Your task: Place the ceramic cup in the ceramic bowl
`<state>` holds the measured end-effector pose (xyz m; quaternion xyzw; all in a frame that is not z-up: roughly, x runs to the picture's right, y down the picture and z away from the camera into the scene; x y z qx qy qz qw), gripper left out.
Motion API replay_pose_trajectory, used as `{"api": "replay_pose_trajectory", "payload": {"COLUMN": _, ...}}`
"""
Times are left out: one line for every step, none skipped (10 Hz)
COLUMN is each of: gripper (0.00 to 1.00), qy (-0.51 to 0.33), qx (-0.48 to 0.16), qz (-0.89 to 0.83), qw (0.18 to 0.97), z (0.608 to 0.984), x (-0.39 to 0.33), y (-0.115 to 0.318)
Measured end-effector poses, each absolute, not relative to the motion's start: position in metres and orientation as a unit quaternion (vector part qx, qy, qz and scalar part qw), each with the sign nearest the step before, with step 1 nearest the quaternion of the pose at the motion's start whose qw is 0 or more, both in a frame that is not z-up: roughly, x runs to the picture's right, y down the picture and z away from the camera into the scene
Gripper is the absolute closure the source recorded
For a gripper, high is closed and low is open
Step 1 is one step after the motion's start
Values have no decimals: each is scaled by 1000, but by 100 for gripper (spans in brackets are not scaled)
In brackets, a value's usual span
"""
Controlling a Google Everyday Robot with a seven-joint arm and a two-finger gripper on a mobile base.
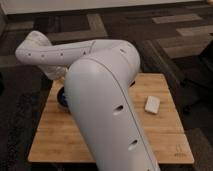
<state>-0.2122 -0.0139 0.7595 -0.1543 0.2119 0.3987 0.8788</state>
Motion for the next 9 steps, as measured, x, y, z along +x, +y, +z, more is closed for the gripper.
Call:
{"api": "replay_pose_trajectory", "payload": {"gripper": 100, "qy": 207, "qx": -156, "qz": 387, "qw": 885, "z": 761, "x": -216, "y": -8}}
{"api": "replay_pose_trajectory", "payload": {"gripper": 100, "qy": 202, "qx": -157, "qz": 378, "qw": 890, "z": 764, "x": -219, "y": -2}}
{"api": "replay_pose_trajectory", "payload": {"gripper": 100, "qy": 197, "qx": -158, "qz": 370, "qw": 894, "z": 766, "x": -221, "y": 1}}
{"api": "replay_pose_trajectory", "payload": {"gripper": 100, "qy": 195, "qx": -159, "qz": 365, "qw": 897, "z": 767, "x": -222, "y": 5}}
{"api": "replay_pose_trajectory", "payload": {"gripper": 100, "qy": 192, "qx": -159, "qz": 359, "qw": 900, "z": 769, "x": -222, "y": 8}}
{"api": "replay_pose_trajectory", "payload": {"gripper": 100, "qy": 191, "qx": -159, "qz": 356, "qw": 901, "z": 771, "x": -221, "y": 10}}
{"api": "replay_pose_trajectory", "payload": {"gripper": 100, "qy": 189, "qx": -158, "qz": 352, "qw": 903, "z": 774, "x": -220, "y": 11}}
{"api": "replay_pose_trajectory", "payload": {"gripper": 100, "qy": 187, "qx": -157, "qz": 348, "qw": 905, "z": 777, "x": -220, "y": 12}}
{"api": "replay_pose_trajectory", "payload": {"gripper": 100, "qy": 186, "qx": -157, "qz": 346, "qw": 906, "z": 778, "x": -221, "y": 12}}
